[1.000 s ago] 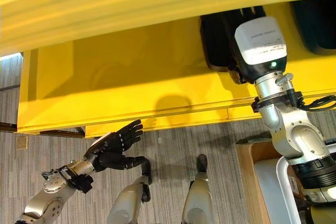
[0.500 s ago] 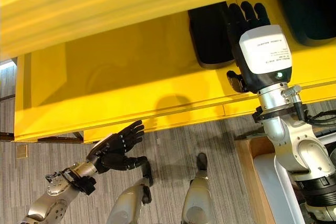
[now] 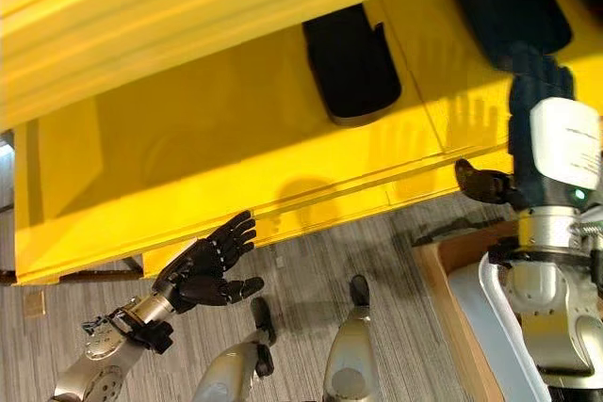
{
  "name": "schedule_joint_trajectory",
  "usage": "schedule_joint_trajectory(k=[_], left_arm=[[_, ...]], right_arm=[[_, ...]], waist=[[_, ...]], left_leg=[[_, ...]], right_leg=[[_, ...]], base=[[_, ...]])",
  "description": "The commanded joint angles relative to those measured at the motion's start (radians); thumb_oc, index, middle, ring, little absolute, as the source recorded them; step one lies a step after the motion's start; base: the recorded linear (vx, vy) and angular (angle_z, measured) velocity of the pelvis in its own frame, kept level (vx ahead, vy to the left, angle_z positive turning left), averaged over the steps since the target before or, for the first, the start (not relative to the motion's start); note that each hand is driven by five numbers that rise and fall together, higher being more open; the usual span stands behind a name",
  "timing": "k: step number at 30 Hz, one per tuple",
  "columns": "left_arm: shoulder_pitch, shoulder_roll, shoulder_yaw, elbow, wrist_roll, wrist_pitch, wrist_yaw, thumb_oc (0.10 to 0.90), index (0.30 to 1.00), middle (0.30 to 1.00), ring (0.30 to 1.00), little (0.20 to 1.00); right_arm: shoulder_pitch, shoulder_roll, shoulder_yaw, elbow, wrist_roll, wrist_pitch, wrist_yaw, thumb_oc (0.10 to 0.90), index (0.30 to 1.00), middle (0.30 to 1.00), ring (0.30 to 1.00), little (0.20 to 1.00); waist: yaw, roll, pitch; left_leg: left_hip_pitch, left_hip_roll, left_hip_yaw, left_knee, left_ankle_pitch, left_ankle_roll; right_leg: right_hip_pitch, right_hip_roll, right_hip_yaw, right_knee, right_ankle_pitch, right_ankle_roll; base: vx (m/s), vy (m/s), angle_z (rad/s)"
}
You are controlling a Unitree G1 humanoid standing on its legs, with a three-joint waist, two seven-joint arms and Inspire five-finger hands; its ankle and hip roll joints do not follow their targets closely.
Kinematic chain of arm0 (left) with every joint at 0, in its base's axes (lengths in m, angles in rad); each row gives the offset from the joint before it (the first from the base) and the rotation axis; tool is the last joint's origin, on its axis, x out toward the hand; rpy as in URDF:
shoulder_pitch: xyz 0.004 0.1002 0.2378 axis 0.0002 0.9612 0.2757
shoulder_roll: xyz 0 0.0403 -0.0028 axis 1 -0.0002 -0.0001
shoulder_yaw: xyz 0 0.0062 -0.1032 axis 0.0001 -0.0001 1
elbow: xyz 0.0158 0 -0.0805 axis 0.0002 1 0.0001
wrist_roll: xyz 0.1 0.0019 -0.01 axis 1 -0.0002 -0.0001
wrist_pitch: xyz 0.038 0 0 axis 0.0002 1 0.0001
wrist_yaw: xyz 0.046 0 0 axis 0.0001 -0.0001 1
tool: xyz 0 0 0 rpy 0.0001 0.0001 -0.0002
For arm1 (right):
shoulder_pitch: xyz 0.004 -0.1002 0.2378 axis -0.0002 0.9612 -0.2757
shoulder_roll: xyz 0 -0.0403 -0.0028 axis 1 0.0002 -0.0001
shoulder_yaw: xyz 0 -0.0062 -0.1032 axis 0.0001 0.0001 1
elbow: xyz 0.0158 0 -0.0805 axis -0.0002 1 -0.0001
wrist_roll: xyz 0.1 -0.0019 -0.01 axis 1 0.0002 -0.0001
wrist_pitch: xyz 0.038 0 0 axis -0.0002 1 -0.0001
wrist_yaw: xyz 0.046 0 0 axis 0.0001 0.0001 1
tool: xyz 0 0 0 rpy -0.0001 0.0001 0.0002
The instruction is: Move parts from the plastic box to the shelf.
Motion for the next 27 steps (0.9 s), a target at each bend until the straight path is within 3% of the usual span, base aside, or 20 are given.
schedule_joint_trajectory(k=[1,3,5,9,10,12,14,16,17,21,23,27], left_arm=[[0.022,0.024,0.04,-0.093,-0.027,-0.069,-0.005,0.9,1.0,1.0,1.0,1.0],[0.03,0.02,0.051,-0.081,-0.02,-0.059,0.042,0.9,1.0,1.0,1.0,1.0],[0.049,0.019,0.067,-0.065,0.0,-0.051,0.069,0.9,1.0,1.0,1.0,1.0],[0.099,0.039,0.111,-0.074,-0.021,-0.019,0.079,0.9,1.0,1.0,1.0,1.0],[0.12,0.04,0.137,-0.078,-0.055,-0.015,0.087,0.9,1.0,1.0,1.0,1.0],[0.138,0.039,0.173,-0.08,-0.125,0.005,0.089,0.9,1.0,1.0,1.0,1.0],[0.128,0.038,0.205,-0.082,-0.163,0.008,0.084,0.9,1.0,1.0,1.0,1.0],[0.117,0.022,0.227,-0.073,-0.205,0.021,0.075,0.9,1.0,1.0,1.0,1.0],[0.079,-0.021,0.232,-0.074,-0.27,0.046,0.056,0.9,1.0,1.0,1.0,1.0],[0.082,-0.064,0.213,-0.058,-0.25,0.015,0.032,0.9,1.0,1.0,1.0,1.0],[0.085,-0.084,0.198,-0.021,-0.257,-0.023,0.042,0.9,1.0,1.0,1.0,1.0],[0.075,-0.096,0.198,0.004,-0.281,-0.033,0.085,0.9,1.0,1.0,1.0,1.0]], right_arm=[[0.02,-0.021,-0.094,-0.052,0.005,-0.072,-0.085,0.9,1.0,1.0,1.0,1.0],[0.029,-0.003,-0.086,-0.048,0.003,-0.088,-0.056,0.9,1.0,1.0,1.0,1.0],[0.039,0.013,-0.058,-0.046,0.025,-0.07,-0.042,0.9,1.0,1.0,1.0,1.0],[0.154,0.047,-0.087,-0.042,0.043,-0.069,-0.025,0.9,1.0,1.0,1.0,1.0],[0.167,0.05,-0.09,-0.038,0.041,-0.072,-0.025,0.9,1.0,1.0,1.0,1.0],[0.167,0.044,-0.099,-0.031,0.056,-0.053,-0.002,0.9,1.0,1.0,1.0,1.0],[0.128,0.021,-0.097,-0.022,0.073,-0.027,0.01,0.9,1.0,1.0,1.0,1.0],[0.093,-0.005,-0.087,-0.008,0.095,0.012,0.036,0.9,1.0,1.0,1.0,1.0],[0.043,-0.043,-0.068,0.019,0.097,0.029,0.041,0.9,1.0,1.0,1.0,1.0],[0.022,-0.093,-0.065,0.041,0.117,0.056,0.053,0.9,1.0,1.0,1.0,1.0],[0.023,-0.126,-0.074,0.062,0.125,0.034,0.087,0.9,1.0,1.0,1.0,1.0],[0.018,-0.151,-0.077,0.07,0.123,0.016,0.124,0.9,1.0,1.0,1.0,1.0]], waist=[[-0.07,-0.058,-0.166],[-0.054,-0.068,-0.183],[-0.037,-0.085,-0.188],[-0.018,-0.089,-0.222],[0.002,-0.083,-0.226],[0.027,-0.093,-0.228],[0.064,-0.109,-0.226],[0.095,-0.117,-0.216],[0.1,-0.103,-0.179],[0.08,-0.087,-0.141],[0.05,-0.091,-0.143],[0.023,-0.097,-0.159]], left_leg=[[0.07,-0.013,0.062,0.035,-0.193,0.057],[0.113,-0.016,0.116,0.001,-0.211,0.056],[0.143,-0.001,0.168,-0.036,-0.196,0.061],[0.112,0.056,0.202,-0.011,-0.158,0.073],[0.083,0.086,0.217,0.026,-0.157,0.075],[-0.006,0.138,0.226,0.124,-0.166,0.069],[-0.116,0.195,0.238,0.226,-0.15,0.034],[-0.189,0.239,0.216,0.276,-0.114,-0.005],[-0.213,0.258,0.176,0.249,-0.051,-0.046],[-0.158,0.281,0.144,0.128,0.032,-0.073],[-0.1,0.305,0.154,0.054,0.044,-0.072],[-0.052,0.335,0.162,0.007,0.076,-0.087]], right_leg=[[0.001,-0.006,-0.001,-0.109,0.045,0.06],[-0.005,-0.014,-0.097,-0.123,0.065,0.084],[-0.031,-0.03,-0.163,-0.034,0.06,0.085],[0.005,-0.084,-0.209,0.215,-0.022,0.031],[0.02,-0.129,-0.224,0.336,-0.054,0.006],[0.071,-0.141,-0.22,0.438,-0.145,-0.017],[0.17,-0.092,-0.284,0.352,-0.268,-0.037],[0.222,-0.046,-0.331,0.262,-0.317,-0.044],[0.211,0.002,-0.33,0.235,-0.341,-0.073],[0.137,0.043,-0.32,0.322,-0.373,-0.118],[0.089,0.06,-0.308,0.411,-0.413,-0.142],[0.046,0.068,-0.297,0.482,-0.446,-0.163]], base=[[-0.03,0.3,-0.53],[-0.02,0.197,-0.92],[-0.23,-0.012,-1.55],[-0.3,-0.141,-0.92],[-0.38,-0.173,-0.1],[-0.43,-0.309,-0.36],[-0.42,-0.437,-0.64],[-0.5,-0.445,-0.66],[-0.62,-0.382,-0.35],[-0.39,-0.155,-0.15],[-0.27,-0.093,-0.21],[-0.14,-0.1,-0.17]])
